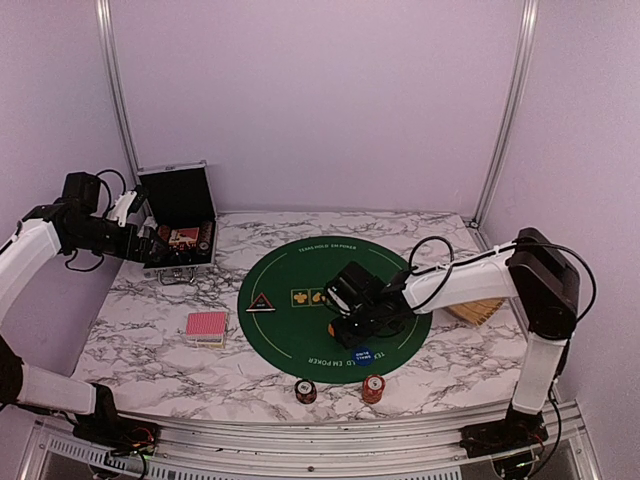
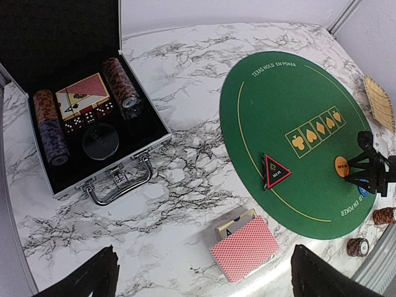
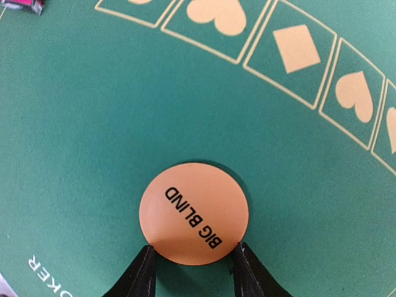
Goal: Distribute texas hold em gaming equipment
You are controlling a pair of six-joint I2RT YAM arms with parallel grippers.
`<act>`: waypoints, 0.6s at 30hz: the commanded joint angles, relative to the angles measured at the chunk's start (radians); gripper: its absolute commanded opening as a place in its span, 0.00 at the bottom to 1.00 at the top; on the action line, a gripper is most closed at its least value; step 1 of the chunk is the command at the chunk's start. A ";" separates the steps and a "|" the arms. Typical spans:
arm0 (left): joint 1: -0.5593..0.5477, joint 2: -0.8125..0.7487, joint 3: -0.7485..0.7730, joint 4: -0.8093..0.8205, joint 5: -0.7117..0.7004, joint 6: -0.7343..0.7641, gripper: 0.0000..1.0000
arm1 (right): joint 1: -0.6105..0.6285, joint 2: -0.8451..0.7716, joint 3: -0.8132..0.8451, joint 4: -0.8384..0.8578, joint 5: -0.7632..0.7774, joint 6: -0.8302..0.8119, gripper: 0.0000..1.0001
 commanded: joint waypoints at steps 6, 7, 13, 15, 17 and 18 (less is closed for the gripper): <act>0.005 -0.014 0.026 -0.024 0.006 -0.010 0.99 | -0.034 0.162 0.136 -0.020 0.127 0.067 0.38; 0.005 -0.014 0.027 -0.024 0.004 -0.010 0.99 | -0.039 0.177 0.155 -0.024 0.140 0.075 0.37; 0.005 -0.014 0.027 -0.026 0.003 -0.010 0.99 | -0.092 0.251 0.271 -0.035 0.191 0.116 0.37; 0.005 -0.016 0.027 -0.026 0.001 -0.010 0.99 | -0.111 0.275 0.314 -0.040 0.200 0.127 0.37; 0.005 -0.018 0.027 -0.028 -0.001 -0.008 0.99 | -0.134 0.297 0.358 -0.044 0.208 0.138 0.37; 0.004 -0.019 0.028 -0.029 -0.002 -0.008 0.99 | -0.146 0.310 0.382 -0.044 0.209 0.144 0.37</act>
